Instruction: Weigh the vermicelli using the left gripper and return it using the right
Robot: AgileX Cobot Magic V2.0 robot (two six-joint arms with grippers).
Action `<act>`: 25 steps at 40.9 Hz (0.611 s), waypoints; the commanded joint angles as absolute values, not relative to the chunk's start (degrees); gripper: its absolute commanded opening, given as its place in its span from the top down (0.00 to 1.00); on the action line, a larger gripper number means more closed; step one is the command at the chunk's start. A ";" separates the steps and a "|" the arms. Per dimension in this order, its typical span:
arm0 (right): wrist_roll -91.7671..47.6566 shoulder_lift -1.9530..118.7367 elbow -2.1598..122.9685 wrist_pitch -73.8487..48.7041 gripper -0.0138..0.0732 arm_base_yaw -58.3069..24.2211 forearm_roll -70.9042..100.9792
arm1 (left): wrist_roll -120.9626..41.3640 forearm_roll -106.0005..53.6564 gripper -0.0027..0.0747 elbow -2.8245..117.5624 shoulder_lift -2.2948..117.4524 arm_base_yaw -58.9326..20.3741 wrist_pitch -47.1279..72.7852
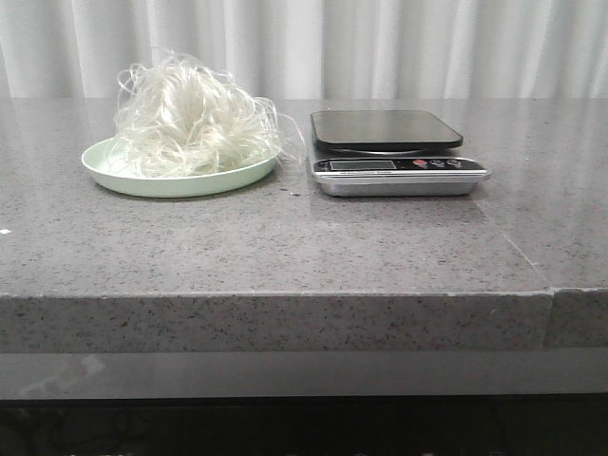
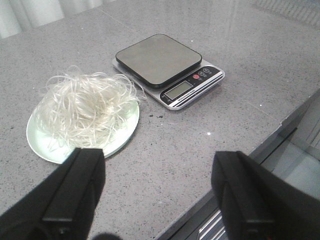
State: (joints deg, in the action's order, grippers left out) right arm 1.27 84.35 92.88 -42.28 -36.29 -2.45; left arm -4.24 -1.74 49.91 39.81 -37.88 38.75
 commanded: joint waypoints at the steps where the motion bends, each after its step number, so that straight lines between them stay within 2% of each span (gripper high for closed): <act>1: 1.35 77.01 88.53 -39.36 0.25 -36.09 -3.51 | -3.60 -2.51 0.32 51.57 39.78 -38.10 34.40; 25: 2.01 43.94 57.48 -41.96 0.25 -36.09 -3.89 | -3.60 -2.51 0.32 51.57 39.78 -38.10 34.43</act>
